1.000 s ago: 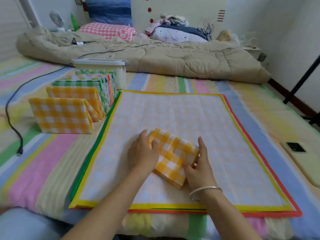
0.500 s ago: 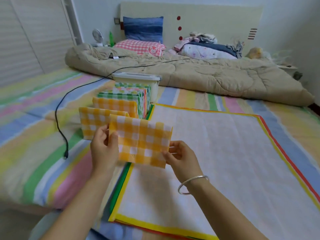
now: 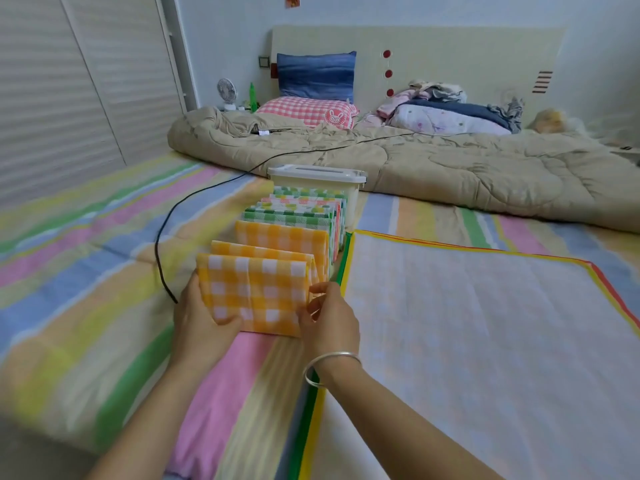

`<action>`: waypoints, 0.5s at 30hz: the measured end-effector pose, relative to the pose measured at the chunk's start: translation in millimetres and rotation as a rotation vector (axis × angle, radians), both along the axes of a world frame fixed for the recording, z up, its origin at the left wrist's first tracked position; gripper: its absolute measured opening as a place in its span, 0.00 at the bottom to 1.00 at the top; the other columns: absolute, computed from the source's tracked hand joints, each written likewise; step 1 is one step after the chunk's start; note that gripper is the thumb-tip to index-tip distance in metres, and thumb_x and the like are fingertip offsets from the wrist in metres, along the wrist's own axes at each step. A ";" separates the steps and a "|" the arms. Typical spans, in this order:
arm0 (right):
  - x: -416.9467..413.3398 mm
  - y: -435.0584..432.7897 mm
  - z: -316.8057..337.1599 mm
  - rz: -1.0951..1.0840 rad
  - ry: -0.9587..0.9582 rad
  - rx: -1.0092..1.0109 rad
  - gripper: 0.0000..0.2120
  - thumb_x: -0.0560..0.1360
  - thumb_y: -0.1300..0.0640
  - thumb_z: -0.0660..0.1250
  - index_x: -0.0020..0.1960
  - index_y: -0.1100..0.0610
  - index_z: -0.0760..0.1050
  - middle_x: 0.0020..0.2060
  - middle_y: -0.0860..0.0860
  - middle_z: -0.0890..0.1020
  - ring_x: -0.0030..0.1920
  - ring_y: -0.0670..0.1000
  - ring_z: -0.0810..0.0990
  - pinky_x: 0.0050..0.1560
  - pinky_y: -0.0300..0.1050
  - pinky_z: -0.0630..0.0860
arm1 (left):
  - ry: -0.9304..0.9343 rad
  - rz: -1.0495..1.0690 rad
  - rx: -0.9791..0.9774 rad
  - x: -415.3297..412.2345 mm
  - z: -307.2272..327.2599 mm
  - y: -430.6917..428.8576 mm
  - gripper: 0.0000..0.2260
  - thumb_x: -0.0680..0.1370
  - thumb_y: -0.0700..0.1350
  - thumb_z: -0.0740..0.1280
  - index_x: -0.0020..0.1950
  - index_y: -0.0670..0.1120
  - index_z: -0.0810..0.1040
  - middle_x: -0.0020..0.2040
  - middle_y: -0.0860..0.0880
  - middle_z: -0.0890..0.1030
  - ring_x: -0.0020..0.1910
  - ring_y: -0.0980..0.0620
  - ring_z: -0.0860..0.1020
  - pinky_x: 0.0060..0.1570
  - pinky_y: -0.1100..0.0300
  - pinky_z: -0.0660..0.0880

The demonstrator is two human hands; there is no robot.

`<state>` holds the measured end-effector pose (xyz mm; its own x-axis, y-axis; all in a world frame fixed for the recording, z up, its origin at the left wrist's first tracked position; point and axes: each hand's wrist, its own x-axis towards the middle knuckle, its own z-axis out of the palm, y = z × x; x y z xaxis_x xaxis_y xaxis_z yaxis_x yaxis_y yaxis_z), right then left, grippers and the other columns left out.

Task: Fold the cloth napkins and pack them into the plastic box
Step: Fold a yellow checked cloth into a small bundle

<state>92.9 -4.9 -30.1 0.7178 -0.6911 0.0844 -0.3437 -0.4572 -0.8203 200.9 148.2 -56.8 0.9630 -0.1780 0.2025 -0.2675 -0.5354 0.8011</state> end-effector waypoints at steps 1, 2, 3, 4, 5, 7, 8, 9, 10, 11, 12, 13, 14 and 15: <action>3.3 -2.4 -0.7 -0.004 -0.009 0.013 0.14 0.76 0.55 0.68 0.59 0.48 0.69 0.39 0.41 0.76 0.47 0.49 0.79 0.48 0.47 0.77 | 0.012 -0.020 -0.002 2.6 -2.5 -1.9 0.44 0.69 0.43 0.78 0.79 0.54 0.57 0.72 0.49 0.71 0.68 0.45 0.72 0.65 0.43 0.73; 6.3 -5.3 -1.2 -0.003 -0.018 0.021 0.14 0.76 0.55 0.68 0.59 0.48 0.68 0.38 0.41 0.75 0.46 0.49 0.79 0.48 0.47 0.77 | 0.015 -0.026 -0.007 5.7 -3.8 -4.7 0.45 0.70 0.43 0.78 0.80 0.53 0.55 0.73 0.49 0.70 0.70 0.45 0.70 0.67 0.44 0.72; 9.1 -8.7 -0.9 -0.001 -0.022 0.024 0.15 0.76 0.55 0.69 0.59 0.49 0.68 0.37 0.41 0.75 0.45 0.49 0.79 0.48 0.47 0.77 | 0.011 -0.029 -0.011 9.2 -4.1 -8.5 0.46 0.70 0.42 0.77 0.81 0.52 0.53 0.75 0.48 0.69 0.71 0.45 0.70 0.67 0.46 0.71; 12.2 -12.6 -0.6 0.000 -0.022 0.027 0.15 0.76 0.55 0.69 0.59 0.49 0.67 0.37 0.41 0.75 0.45 0.49 0.79 0.49 0.46 0.76 | 0.008 -0.032 -0.016 12.8 -3.5 -13.4 0.46 0.71 0.41 0.77 0.81 0.51 0.53 0.75 0.48 0.69 0.70 0.45 0.70 0.66 0.48 0.71; 15.6 -16.8 0.5 -0.002 -0.019 0.031 0.16 0.76 0.55 0.69 0.60 0.50 0.67 0.37 0.41 0.75 0.45 0.49 0.79 0.49 0.46 0.76 | 0.009 -0.037 -0.018 17.6 -2.8 -18.7 0.45 0.72 0.41 0.76 0.81 0.51 0.52 0.75 0.48 0.69 0.70 0.45 0.71 0.65 0.50 0.71; 22.7 -25.4 2.1 -0.012 -0.014 0.042 0.16 0.76 0.56 0.69 0.60 0.50 0.67 0.37 0.41 0.75 0.45 0.49 0.78 0.48 0.45 0.75 | 0.017 -0.056 0.003 26.4 -0.4 -29.7 0.45 0.72 0.42 0.76 0.81 0.50 0.51 0.75 0.48 0.69 0.70 0.44 0.71 0.63 0.51 0.71; 26.3 -30.1 3.0 -0.018 -0.015 0.047 0.16 0.76 0.56 0.69 0.60 0.50 0.67 0.37 0.41 0.75 0.45 0.49 0.78 0.48 0.45 0.74 | 0.018 -0.066 0.015 31.4 1.1 -34.8 0.45 0.72 0.42 0.76 0.81 0.51 0.51 0.75 0.48 0.69 0.69 0.44 0.72 0.63 0.51 0.71; 28.9 -34.0 3.9 -0.025 -0.015 0.053 0.16 0.75 0.56 0.69 0.60 0.51 0.67 0.36 0.42 0.75 0.44 0.49 0.78 0.47 0.45 0.74 | 0.017 -0.074 0.020 35.7 1.9 -39.3 0.45 0.72 0.43 0.76 0.81 0.51 0.51 0.74 0.48 0.70 0.69 0.44 0.72 0.63 0.49 0.72; 32.9 -38.6 4.0 -0.034 -0.013 0.063 0.16 0.75 0.56 0.69 0.60 0.51 0.67 0.36 0.42 0.75 0.44 0.49 0.78 0.48 0.45 0.74 | 0.020 -0.082 0.026 41.0 2.6 -43.9 0.46 0.71 0.43 0.76 0.81 0.52 0.52 0.74 0.49 0.70 0.68 0.43 0.73 0.63 0.48 0.73; 35.5 -42.1 4.6 -0.042 -0.006 0.075 0.17 0.75 0.56 0.69 0.60 0.51 0.67 0.36 0.42 0.75 0.44 0.49 0.78 0.48 0.45 0.74 | 0.023 -0.090 0.030 44.7 3.0 -48.0 0.45 0.71 0.42 0.76 0.81 0.53 0.52 0.74 0.49 0.71 0.68 0.43 0.73 0.62 0.46 0.74; 38.4 -45.5 4.7 -0.049 0.002 0.091 0.17 0.75 0.56 0.69 0.61 0.51 0.67 0.36 0.42 0.75 0.45 0.49 0.78 0.49 0.46 0.74 | 0.030 -0.100 0.036 47.0 4.4 -51.6 0.45 0.71 0.42 0.76 0.80 0.54 0.52 0.73 0.50 0.72 0.67 0.43 0.74 0.61 0.46 0.74; 41.0 -48.1 4.9 -0.057 0.009 0.112 0.18 0.75 0.55 0.70 0.61 0.51 0.67 0.37 0.43 0.76 0.45 0.50 0.78 0.51 0.47 0.75 | 0.032 -0.115 0.040 49.5 4.9 -54.8 0.45 0.71 0.42 0.75 0.80 0.55 0.52 0.72 0.51 0.72 0.66 0.43 0.74 0.61 0.45 0.75; 43.1 -49.8 4.3 -0.063 0.012 0.132 0.18 0.75 0.55 0.70 0.61 0.51 0.67 0.38 0.44 0.77 0.46 0.50 0.79 0.52 0.48 0.76 | 0.037 -0.128 0.044 51.1 5.4 -56.9 0.45 0.71 0.42 0.75 0.80 0.56 0.52 0.72 0.52 0.73 0.66 0.44 0.75 0.60 0.45 0.75; 44.4 -50.6 3.9 -0.066 0.011 0.149 0.19 0.75 0.54 0.71 0.61 0.51 0.67 0.39 0.45 0.78 0.47 0.51 0.80 0.53 0.49 0.77 | 0.035 -0.140 0.046 52.9 5.6 -58.0 0.45 0.70 0.42 0.75 0.80 0.57 0.53 0.71 0.52 0.73 0.66 0.44 0.75 0.60 0.45 0.75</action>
<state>137.2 -55.5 -26.2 0.6707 -0.7411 -0.0299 -0.3782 -0.3071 -0.8733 253.8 90.2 -51.2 0.9343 -0.3197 0.1578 -0.3146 -0.5311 0.7867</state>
